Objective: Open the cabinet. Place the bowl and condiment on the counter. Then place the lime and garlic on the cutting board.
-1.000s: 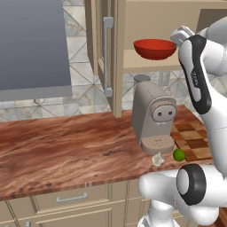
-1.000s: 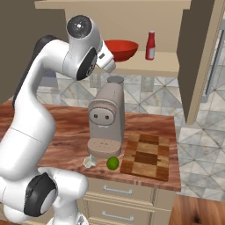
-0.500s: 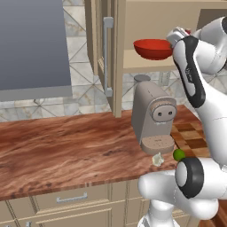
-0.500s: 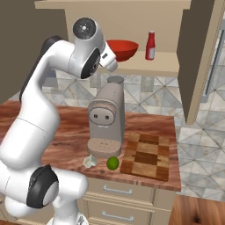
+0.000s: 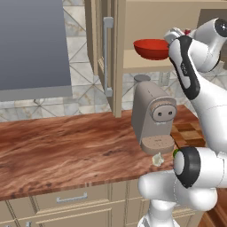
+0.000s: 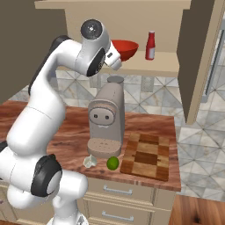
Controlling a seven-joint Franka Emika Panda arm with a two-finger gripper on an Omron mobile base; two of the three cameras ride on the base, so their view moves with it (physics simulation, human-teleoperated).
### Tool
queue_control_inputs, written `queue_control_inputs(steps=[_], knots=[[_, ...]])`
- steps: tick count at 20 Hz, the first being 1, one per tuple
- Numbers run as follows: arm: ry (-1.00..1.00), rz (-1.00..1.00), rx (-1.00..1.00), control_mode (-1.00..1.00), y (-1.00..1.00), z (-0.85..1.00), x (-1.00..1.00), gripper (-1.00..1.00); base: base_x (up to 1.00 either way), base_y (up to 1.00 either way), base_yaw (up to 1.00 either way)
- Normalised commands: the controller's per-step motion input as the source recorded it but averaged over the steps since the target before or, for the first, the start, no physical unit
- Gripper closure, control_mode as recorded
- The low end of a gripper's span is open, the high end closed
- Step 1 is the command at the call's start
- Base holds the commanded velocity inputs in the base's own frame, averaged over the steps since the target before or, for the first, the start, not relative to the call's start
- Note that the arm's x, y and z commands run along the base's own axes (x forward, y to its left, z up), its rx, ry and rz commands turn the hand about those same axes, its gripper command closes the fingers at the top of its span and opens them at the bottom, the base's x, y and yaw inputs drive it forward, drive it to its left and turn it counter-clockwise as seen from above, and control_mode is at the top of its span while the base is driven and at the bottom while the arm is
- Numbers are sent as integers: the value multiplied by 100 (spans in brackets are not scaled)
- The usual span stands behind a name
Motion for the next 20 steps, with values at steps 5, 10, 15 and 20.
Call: queue_control_inputs(steps=[5,10,15,20], knots=[[0,0,0,-100,-11,0,25,-100,0,0,0],[1,0,0,-100,-5,0,27,-100,0,0,0],[2,0,0,-100,-2,-4,18,-100,0,0,0],[1,0,0,-100,-11,-4,13,-100,0,0,0]])
